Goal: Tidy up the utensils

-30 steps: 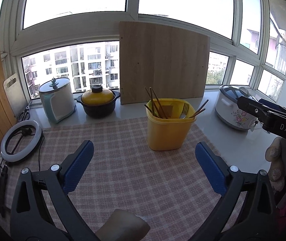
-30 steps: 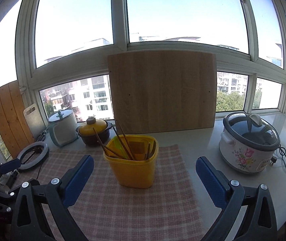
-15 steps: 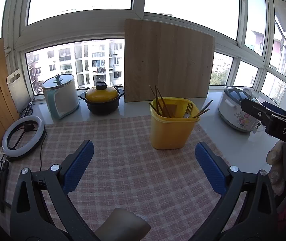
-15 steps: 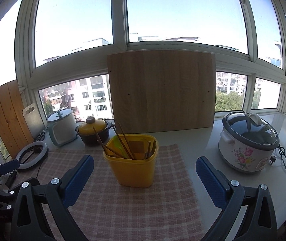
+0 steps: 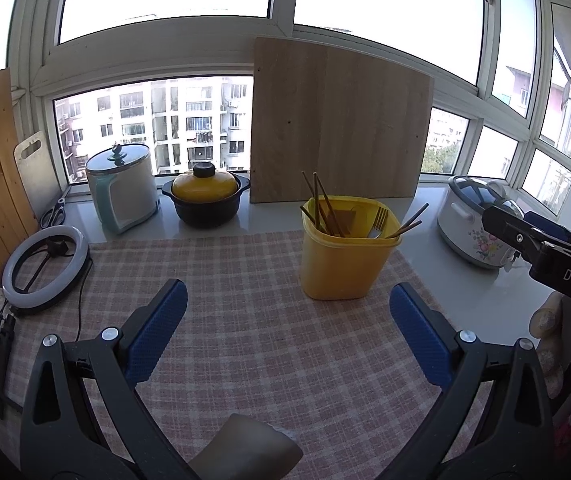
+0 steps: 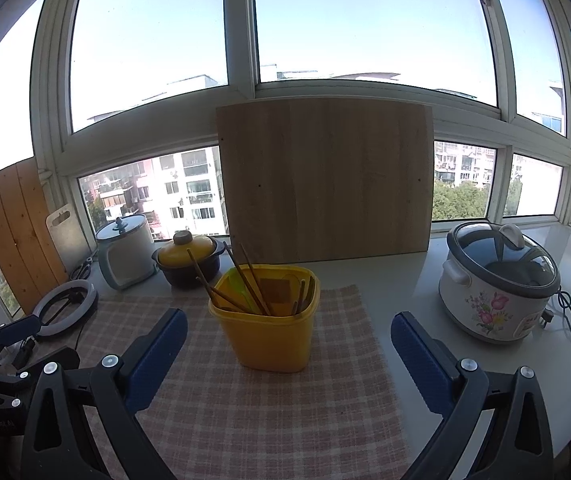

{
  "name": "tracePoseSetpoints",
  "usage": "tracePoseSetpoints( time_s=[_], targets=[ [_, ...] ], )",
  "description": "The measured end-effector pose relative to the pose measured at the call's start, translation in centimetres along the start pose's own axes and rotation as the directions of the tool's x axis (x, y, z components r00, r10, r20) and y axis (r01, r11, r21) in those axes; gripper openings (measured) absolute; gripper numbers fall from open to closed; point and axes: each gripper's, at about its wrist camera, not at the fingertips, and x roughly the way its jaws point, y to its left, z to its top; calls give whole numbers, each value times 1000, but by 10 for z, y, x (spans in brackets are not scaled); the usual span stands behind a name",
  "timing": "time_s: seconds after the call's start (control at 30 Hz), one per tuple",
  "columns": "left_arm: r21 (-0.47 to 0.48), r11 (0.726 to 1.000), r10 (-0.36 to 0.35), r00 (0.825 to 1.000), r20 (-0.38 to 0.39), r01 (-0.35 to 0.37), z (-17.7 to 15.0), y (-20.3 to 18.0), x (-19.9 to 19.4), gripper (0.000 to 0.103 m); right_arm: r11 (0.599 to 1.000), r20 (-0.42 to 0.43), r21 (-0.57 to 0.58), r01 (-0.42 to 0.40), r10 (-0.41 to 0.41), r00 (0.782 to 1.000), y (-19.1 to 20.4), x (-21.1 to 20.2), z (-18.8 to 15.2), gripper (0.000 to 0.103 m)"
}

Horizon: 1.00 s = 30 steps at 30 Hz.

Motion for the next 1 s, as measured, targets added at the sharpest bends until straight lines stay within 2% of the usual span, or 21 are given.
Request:
tracePoseSetpoints(
  time_s=[1.0],
  targets=[
    [-2, 1000, 4, 1000, -3, -4, 1, -4, 4, 103, 1000, -11, 15, 5, -4, 1000, -3, 3, -3, 103]
  ],
)
